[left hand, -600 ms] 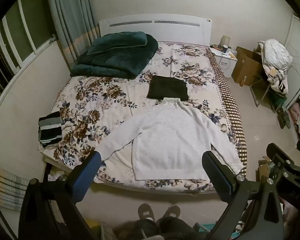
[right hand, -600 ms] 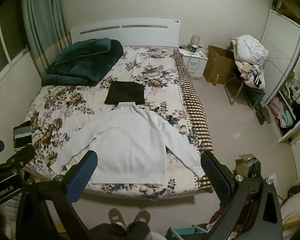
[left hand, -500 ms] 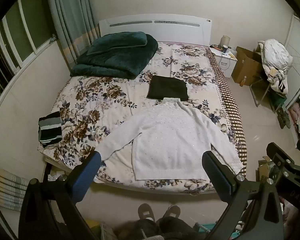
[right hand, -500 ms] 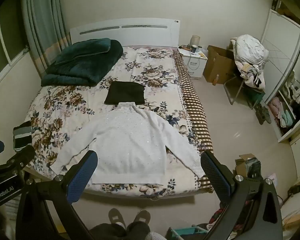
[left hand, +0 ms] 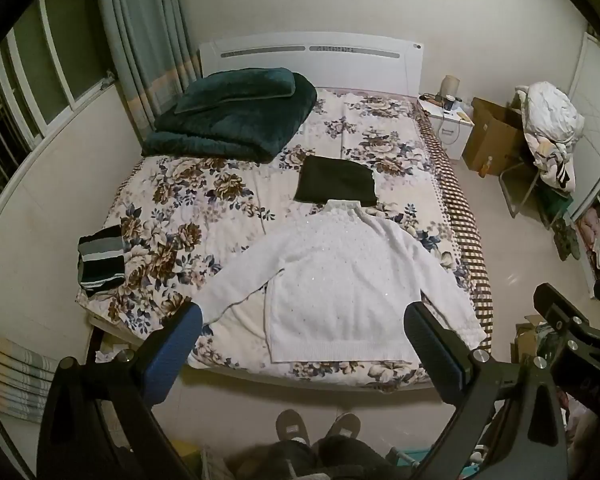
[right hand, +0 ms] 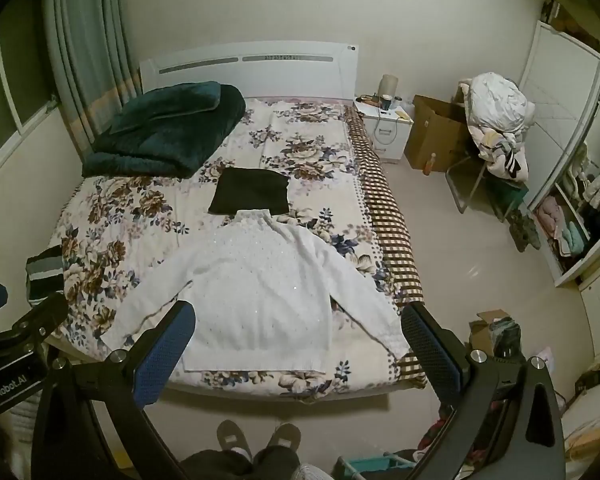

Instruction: Fold small clothes

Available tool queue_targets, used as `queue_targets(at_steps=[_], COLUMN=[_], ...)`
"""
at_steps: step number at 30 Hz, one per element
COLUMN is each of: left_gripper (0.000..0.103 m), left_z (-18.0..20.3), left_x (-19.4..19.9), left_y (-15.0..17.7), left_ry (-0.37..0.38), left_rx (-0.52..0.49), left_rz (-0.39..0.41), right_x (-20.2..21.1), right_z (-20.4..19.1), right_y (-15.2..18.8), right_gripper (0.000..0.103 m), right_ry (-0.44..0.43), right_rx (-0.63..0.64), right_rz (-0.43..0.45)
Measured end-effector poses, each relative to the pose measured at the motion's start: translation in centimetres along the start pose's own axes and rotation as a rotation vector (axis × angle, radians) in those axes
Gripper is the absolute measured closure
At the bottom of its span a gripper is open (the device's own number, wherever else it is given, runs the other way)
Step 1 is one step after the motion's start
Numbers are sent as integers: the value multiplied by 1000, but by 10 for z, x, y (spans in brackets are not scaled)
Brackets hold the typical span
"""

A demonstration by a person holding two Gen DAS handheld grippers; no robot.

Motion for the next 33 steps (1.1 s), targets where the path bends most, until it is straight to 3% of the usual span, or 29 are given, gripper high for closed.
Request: queue_targets(at_steps=[24,33], left_gripper=[0,0], left_z=[1,7], left_x=[6,10], left_y=[-15,-30], left_ry=[5,8], left_rx=[6,7], left_rz=[9,15], right_x=[9,17], right_z=[-3,6], right_y=[9,-5], right_gripper=[0,0], right_ry=[4,6], right_rx=[1,3], right_rz=[13,18])
Point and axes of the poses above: each gripper's, at about its wrist camera, not at the fingertips, and x roughly against the way its jaws point, z to its right, y to its underside, the point moved 9 cm from there along -x, roughly the way its jaws point, and after that the axes turned 11 degrees about z, right-handed, at the moved point
